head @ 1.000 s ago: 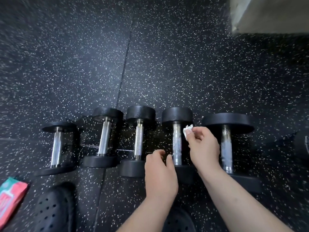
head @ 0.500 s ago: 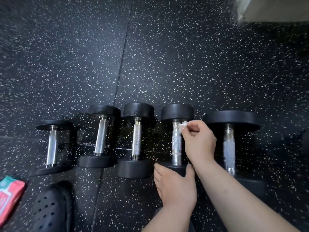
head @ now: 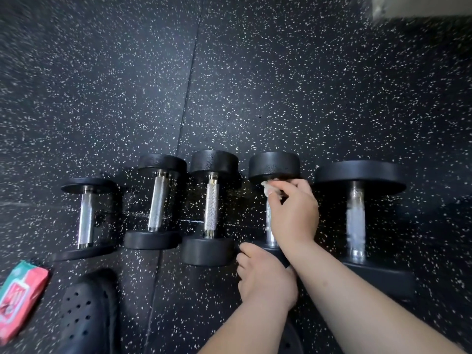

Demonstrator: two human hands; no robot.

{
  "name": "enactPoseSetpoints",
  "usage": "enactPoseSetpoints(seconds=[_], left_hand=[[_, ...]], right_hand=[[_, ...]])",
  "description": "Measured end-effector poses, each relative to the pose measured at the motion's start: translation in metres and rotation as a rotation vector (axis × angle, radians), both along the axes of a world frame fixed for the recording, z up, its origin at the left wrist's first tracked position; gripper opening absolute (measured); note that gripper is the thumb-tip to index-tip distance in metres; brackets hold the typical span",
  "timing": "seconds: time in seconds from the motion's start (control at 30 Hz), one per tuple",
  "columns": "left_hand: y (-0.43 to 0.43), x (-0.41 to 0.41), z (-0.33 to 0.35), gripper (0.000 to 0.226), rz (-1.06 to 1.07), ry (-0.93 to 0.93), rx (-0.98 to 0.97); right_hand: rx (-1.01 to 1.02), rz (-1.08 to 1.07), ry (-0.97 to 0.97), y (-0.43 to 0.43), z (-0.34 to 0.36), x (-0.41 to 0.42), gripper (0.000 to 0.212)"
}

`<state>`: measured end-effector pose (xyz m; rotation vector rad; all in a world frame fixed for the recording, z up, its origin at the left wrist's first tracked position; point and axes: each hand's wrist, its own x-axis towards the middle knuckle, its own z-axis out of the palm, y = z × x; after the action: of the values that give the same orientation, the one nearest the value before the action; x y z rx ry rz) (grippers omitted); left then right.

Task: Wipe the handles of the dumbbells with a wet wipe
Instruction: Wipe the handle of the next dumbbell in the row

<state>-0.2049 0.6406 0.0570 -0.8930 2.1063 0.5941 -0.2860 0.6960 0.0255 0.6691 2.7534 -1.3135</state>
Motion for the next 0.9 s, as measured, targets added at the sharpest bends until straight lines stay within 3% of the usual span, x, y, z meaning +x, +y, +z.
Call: enactPoseSetpoints(seconds=[0.17,0.27,0.43,0.63,0.9], left_hand=[[0.002,0.000,0.004,0.089,-0.039,-0.007,-0.007],[0.002,-0.001,0.005,0.087,-0.055,-0.025,-0.013],[0.003,-0.002,0.008,0.065,-0.051,-0.020,-0.010],[0.004,-0.003,0.007,0.075,-0.065,-0.045,-0.013],[0.003,-0.001,0.002,0.071,-0.056,-0.035,-0.028]], right_hand=[[0.079,-0.044,-0.017,0.000,-0.005,-0.007,0.008],[-0.026,-0.168,-0.030,-0.001,-0.008,-0.010,0.006],[-0.201,-0.356,-0.085,-0.006,-0.015,-0.015,0.018],[-0.005,-0.205,-0.025,-0.010,-0.015,-0.015,0.016],[-0.295,-0.450,-0.071,-0.007,-0.014,-0.012,0.018]])
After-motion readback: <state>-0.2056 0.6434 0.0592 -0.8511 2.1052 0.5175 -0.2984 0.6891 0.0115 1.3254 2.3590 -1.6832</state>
